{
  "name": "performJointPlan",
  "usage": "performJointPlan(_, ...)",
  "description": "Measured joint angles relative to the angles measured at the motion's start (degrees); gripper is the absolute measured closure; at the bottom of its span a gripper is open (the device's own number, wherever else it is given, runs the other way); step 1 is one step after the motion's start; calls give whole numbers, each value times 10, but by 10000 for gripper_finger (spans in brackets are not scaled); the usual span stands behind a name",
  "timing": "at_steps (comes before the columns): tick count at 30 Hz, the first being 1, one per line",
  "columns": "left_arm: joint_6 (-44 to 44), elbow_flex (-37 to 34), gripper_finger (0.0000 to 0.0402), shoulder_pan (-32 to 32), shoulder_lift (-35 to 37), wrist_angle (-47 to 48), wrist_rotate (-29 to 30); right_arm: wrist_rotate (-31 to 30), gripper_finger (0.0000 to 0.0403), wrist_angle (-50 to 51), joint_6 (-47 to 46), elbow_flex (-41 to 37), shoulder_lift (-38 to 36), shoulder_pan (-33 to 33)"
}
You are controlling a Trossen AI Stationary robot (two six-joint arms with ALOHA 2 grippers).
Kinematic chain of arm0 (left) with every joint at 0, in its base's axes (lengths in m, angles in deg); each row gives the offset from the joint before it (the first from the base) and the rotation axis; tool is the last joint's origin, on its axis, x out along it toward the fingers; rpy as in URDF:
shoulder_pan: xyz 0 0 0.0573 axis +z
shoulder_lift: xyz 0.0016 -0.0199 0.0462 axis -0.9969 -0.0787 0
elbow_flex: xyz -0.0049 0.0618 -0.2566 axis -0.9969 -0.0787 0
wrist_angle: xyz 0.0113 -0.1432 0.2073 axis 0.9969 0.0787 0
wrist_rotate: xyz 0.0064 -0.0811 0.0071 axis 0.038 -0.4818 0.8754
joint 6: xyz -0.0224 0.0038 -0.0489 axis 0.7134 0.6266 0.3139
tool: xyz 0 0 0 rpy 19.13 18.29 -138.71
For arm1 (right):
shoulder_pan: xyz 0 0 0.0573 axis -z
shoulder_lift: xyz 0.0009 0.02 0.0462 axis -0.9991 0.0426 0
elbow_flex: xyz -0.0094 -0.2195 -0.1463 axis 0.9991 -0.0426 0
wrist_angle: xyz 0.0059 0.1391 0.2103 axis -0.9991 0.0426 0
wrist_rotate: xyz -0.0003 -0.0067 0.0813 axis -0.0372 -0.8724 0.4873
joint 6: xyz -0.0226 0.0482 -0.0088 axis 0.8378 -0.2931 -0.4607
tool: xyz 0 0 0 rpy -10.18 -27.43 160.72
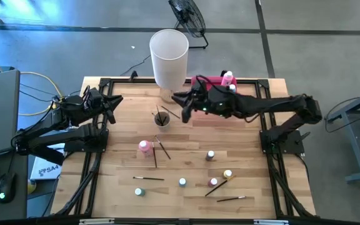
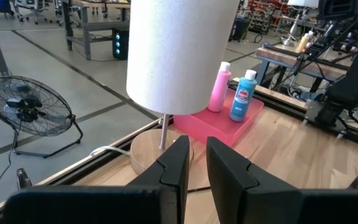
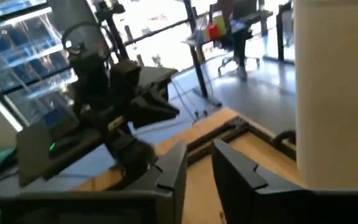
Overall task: Pick & Place Paint Supplies
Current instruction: Put the small blue paint bottle into the pink bin
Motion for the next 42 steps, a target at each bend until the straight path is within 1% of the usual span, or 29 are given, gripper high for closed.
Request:
performJointPlan(4, 0, 0, 348, 0, 0, 0, 0, 20, 390, 69, -3, 0, -33, -2)
performJointPlan(5, 0, 0, 348, 0, 0, 0, 0, 20, 394, 86, -2, 0, -41, -4)
performJointPlan(11, 0, 0, 348, 0, 0, 0, 0, 16, 400, 173, -8, 0, -72, -18)
performJointPlan(15, 15, 0, 348, 0, 0, 0, 0, -10, 400, 241, -51, 0, -89, -30)
performJointPlan(18, 18, 0, 348, 0, 0, 0, 0, -40, 400, 275, -85, 0, -98, -43)
performJointPlan(21, 18, 0, 348, 0, 0, 0, 0, -63, 400, 291, -94, 0, -100, -58)
performJointPlan(28, 22, 0, 348, 0, 0, 0, -1, -88, 400, 291, -100, 0, -101, -87)
performJointPlan(34, 31, 0, 348, 0, 0, 0, -2, -109, 401, 310, -153, 0, -101, -113)
performJointPlan(42, 31, 0, 348, 0, 0, 0, -62, -178, 401, 383, -277, 0, -101, -160)
